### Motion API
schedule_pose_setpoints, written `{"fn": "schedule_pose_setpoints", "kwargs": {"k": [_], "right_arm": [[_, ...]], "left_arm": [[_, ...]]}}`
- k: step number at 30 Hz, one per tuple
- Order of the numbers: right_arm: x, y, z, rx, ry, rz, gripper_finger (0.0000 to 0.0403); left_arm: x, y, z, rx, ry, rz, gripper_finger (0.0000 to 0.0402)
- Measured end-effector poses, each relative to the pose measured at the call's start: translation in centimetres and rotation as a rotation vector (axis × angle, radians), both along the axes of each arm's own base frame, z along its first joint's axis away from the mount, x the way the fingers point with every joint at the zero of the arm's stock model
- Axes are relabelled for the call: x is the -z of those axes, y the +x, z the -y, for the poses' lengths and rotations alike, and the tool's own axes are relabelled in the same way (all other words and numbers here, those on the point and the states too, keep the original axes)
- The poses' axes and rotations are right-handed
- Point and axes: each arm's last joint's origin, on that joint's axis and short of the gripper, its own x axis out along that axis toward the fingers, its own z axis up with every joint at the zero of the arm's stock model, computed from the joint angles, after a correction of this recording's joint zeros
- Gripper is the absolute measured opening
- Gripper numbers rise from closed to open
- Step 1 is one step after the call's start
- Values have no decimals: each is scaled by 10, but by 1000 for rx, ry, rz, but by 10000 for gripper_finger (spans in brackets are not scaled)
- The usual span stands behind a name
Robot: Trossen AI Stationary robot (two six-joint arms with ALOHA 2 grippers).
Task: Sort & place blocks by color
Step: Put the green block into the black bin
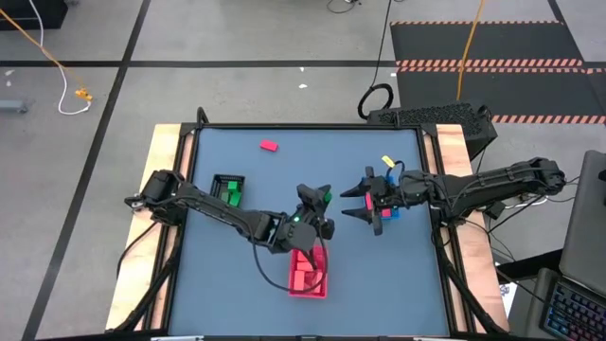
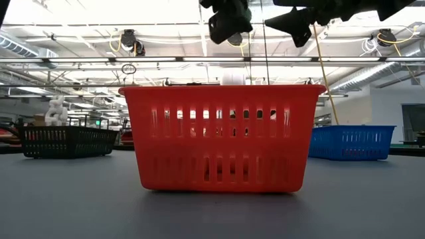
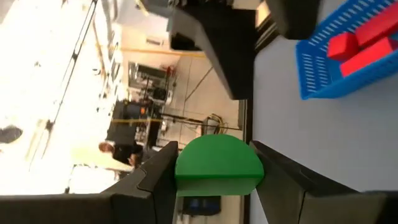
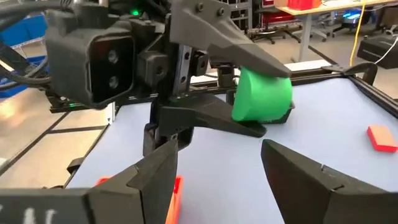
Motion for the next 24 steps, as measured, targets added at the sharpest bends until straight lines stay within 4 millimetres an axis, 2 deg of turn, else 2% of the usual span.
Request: {"fn": "schedule_pose_setpoints", "kwargs": {"k": [8, 12, 24], "right_arm": [[1, 0, 1, 26, -7, -11, 226], [2, 0, 1, 27, -8, -18, 226], [3, -1, 1, 25, -24, -26, 226]], "left_arm": [[1, 3, -19, -86, -83, 98, 184], [5, 3, -30, -138, -93, 90, 172], [27, -12, -74, -395, -90, 35, 172]]}}
